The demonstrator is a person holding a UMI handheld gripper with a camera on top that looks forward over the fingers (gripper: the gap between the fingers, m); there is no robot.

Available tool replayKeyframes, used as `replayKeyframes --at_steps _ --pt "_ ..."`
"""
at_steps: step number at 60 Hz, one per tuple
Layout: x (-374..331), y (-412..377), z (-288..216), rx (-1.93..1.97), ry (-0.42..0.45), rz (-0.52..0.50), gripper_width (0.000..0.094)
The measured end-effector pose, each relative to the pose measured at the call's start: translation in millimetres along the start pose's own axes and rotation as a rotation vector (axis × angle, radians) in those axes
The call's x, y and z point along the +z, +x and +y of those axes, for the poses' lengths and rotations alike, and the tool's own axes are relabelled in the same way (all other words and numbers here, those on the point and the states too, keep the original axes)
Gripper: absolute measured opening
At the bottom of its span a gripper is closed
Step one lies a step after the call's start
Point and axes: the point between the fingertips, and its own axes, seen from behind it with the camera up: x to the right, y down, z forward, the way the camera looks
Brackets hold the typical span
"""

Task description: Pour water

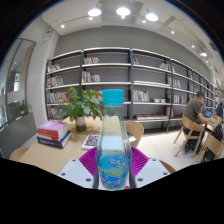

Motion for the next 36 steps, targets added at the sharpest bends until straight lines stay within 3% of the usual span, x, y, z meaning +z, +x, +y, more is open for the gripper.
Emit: replayKeyframes --at_steps 6,15,21,23,31,36 --pt "29 20 47 -0.016 -0.044 0.013 0.0410" --pt "18 21 62 -0.006 -0.074 0.028 0.0411" --pt "29 23 100 -0.009 -0.120 0.020 0.0442" --pt "24 24 96 -0.016 -0.078 0.020 0.0429" --pt "22 28 101 0.015 -0.090 0.043 0.0434" --pt "20 31 102 0.031 -0.092 0.070 0.0512"
